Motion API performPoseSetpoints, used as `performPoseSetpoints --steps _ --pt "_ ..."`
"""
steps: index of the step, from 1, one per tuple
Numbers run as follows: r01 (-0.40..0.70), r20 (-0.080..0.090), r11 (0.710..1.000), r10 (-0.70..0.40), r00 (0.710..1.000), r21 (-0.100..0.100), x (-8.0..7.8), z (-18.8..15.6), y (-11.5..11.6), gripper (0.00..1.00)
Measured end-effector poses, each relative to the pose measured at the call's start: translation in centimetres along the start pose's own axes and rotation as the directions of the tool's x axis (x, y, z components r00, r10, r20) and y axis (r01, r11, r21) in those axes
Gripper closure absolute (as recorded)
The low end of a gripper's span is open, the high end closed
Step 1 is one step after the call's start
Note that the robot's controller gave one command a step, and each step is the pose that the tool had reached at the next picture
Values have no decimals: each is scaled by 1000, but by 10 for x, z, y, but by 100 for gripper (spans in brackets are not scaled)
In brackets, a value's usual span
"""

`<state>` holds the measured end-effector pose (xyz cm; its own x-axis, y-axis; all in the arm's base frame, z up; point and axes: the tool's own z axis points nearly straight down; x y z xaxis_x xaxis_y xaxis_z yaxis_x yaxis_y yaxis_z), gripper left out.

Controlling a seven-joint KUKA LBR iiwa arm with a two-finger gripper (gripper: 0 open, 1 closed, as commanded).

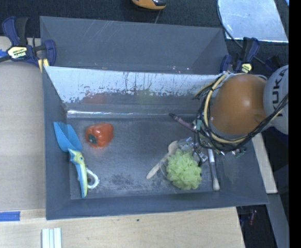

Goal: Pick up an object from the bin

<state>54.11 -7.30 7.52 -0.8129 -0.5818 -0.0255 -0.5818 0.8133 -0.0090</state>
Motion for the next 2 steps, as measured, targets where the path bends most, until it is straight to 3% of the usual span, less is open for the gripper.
performPoseSetpoints --steps 1,2 --pt "170 1 985 -170 985 0 1 -8 4 100" --pt "113 5 994 -113 994 2 -21 -20 18 100"
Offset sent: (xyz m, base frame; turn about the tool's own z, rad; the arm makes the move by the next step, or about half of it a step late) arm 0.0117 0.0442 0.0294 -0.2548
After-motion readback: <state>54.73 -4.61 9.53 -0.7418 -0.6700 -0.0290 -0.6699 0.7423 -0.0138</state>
